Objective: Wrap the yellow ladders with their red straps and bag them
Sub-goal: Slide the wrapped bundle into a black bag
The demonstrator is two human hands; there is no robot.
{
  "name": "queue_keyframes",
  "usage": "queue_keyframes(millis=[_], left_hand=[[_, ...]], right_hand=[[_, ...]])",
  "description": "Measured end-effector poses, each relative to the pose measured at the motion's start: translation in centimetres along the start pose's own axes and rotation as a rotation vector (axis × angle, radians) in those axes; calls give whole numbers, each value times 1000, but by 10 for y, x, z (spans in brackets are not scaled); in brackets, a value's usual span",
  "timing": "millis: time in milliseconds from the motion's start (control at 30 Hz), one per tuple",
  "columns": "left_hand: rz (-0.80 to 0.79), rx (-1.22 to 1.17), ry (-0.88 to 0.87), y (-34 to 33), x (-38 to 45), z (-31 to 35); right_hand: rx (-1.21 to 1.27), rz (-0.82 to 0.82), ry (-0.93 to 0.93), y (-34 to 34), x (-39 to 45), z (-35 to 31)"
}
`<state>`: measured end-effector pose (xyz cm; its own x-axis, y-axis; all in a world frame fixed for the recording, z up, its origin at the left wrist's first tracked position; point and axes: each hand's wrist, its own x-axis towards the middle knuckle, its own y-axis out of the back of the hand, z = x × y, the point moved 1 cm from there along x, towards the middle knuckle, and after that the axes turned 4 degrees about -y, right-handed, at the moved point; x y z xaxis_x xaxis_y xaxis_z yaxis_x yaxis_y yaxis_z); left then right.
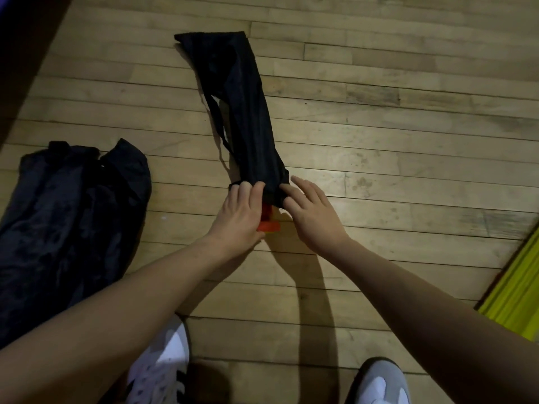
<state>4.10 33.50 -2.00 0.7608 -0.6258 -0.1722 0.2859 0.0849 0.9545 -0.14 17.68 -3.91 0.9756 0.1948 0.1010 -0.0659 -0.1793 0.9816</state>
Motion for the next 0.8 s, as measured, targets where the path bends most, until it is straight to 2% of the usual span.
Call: queue_keyframes(millis=[200,267,367,433,500,567,633,767,800], left_hand=[[25,107,11,9,9,-29],[46,121,-5,15,14,-40],[40,94,-4,23,23,-52],[55,59,5,25,27,-56],[59,28,12,23,31,-60],[46,10,32,19,36,-66],[43,1,52,17,44,-70],[13,181,15,15,60,-77],[49,231,-9,17,65,-80]], right_hand=[[-39,53,67,9,23,-13],[2,63,23,16,36,-12],[273,-46,-135,20,56,-19],[392,-48,-207,17,72,-22],[407,-37,-204,10,85,-23],[362,-85,-176,-1,92,-22],[388,-135,-223,-10,93,-22],[499,-155,-283,-17,100,-22],[514,-143,-277,-16,104,-22]])
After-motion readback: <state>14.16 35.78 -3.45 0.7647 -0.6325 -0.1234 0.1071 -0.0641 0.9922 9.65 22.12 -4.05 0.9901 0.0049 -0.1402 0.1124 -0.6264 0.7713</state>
